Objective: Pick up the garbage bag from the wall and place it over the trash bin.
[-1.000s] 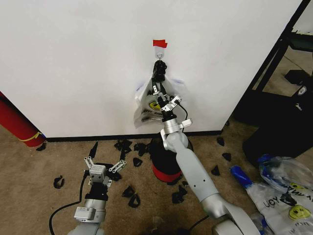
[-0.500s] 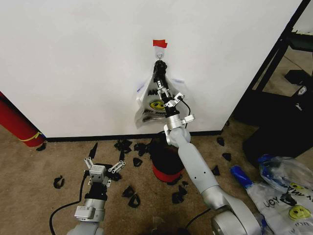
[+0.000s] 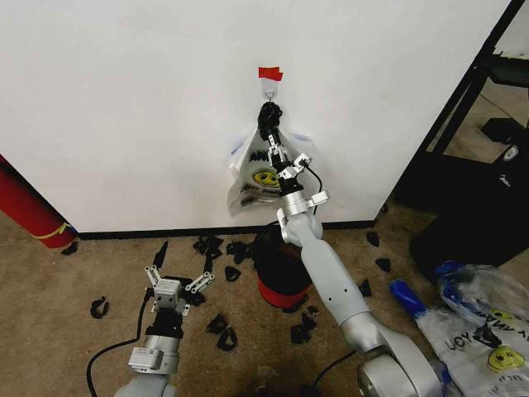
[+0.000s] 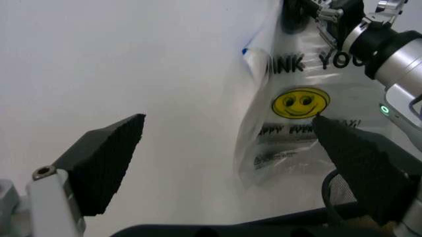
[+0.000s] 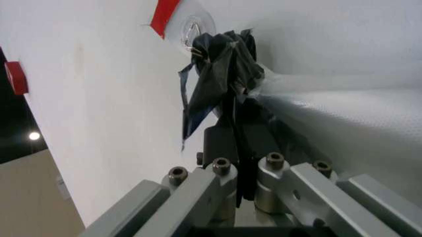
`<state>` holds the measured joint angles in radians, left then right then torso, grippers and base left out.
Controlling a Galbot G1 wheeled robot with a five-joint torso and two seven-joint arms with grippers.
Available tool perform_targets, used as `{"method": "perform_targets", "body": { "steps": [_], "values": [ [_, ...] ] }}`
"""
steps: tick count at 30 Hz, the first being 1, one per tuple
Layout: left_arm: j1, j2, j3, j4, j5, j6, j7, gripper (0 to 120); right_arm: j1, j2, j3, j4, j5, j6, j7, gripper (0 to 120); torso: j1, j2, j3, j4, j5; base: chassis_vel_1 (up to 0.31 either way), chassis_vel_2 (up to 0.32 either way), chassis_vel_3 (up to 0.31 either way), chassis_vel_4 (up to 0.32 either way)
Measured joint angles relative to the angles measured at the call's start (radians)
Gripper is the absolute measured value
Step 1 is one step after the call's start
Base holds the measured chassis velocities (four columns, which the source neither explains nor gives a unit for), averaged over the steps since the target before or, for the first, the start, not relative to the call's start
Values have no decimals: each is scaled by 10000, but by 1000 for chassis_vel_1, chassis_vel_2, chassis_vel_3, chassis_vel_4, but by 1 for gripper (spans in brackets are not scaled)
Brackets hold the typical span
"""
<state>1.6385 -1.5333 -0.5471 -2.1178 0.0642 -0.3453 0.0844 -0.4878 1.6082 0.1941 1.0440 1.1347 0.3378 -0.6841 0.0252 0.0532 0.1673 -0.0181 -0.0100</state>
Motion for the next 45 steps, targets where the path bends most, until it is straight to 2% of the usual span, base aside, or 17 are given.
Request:
{"method": "perform_targets", "body": {
  "steps": [7,14,20,28,32,37,45],
  "values": [
    [-26,75,44,77,-19,-63,4,100,-227,0,23,295,-238,8,-119,0,0,0,0,0,0,0,0,0,0],
    [-27,156,67,77,-89,-98,1,100,-1455,-48,-57,1647,-729,35,-203,0,0,0,-1,4,0,0,0,0,0],
    [-19,190,170,47,-146,-154,-2,100,-3443,-928,316,2898,-1173,-138,-941,0,-1,0,-1,-3,2,0,0,0,0],
    [87,191,233,-145,-132,-199,1,100,-5374,-1645,859,3905,-1808,-162,-1812,0,-1,0,-2,-2,2,0,0,0,0],
    [131,193,235,-176,-127,-252,1,100,-5739,-1827,1018,4108,-1913,-163,-2069,0,-1,1,-2,1,1,0,0,0,0],
    [167,217,247,-239,-144,-361,1,100,-6879,-2320,1668,4547,-2385,-132,-3071,0,-1,1,-1,0,2,0,0,0,0],
    [193,234,254,-281,-214,-402,0,100,-7779,-2835,2170,4633,-2464,-95,-4087,0,-1,1,-1,0,1,0,0,0,0]
  ]
}}
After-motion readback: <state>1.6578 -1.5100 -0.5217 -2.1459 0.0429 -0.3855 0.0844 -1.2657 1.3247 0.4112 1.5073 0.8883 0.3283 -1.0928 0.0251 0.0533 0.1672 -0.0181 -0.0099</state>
